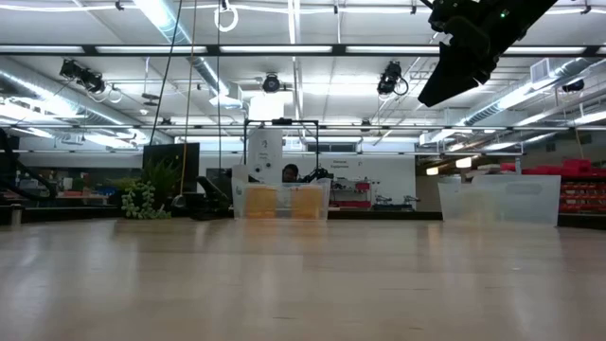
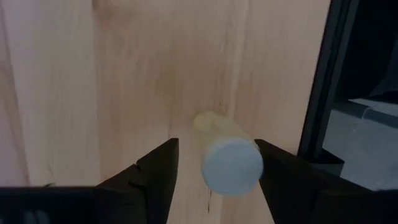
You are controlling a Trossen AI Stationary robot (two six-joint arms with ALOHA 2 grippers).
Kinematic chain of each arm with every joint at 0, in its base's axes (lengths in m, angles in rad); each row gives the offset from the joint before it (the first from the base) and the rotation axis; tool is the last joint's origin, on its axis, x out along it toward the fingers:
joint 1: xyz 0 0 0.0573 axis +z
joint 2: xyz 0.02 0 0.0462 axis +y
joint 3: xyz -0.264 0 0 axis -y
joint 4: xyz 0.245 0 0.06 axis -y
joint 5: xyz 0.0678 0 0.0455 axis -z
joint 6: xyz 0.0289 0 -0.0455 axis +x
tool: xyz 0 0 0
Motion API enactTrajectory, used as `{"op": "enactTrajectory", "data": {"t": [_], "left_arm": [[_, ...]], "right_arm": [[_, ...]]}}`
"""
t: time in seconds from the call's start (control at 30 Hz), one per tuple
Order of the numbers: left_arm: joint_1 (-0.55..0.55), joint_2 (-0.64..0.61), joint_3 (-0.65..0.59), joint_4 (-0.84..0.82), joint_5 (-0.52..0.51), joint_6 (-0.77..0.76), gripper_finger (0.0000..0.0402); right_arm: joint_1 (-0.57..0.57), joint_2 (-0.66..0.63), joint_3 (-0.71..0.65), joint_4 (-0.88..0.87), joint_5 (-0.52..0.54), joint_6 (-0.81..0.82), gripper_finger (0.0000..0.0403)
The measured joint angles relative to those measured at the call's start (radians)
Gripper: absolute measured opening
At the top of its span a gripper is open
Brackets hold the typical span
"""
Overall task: Pick and place medicine bottles into bin by pill shape (circle, oval)
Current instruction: Put the small yellow pill bottle into the right transparent bin
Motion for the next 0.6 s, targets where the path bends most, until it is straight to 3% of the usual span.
{"op": "enactTrajectory", "data": {"t": [0.6], "left_arm": [[0.052, 0.0, 0.001, 0.0, 0.002, 0.058, 0.0108]], "right_arm": [[0.0, 0.0, 0.0, 0.004, 0.0, 0.0, 0.0229]]}}
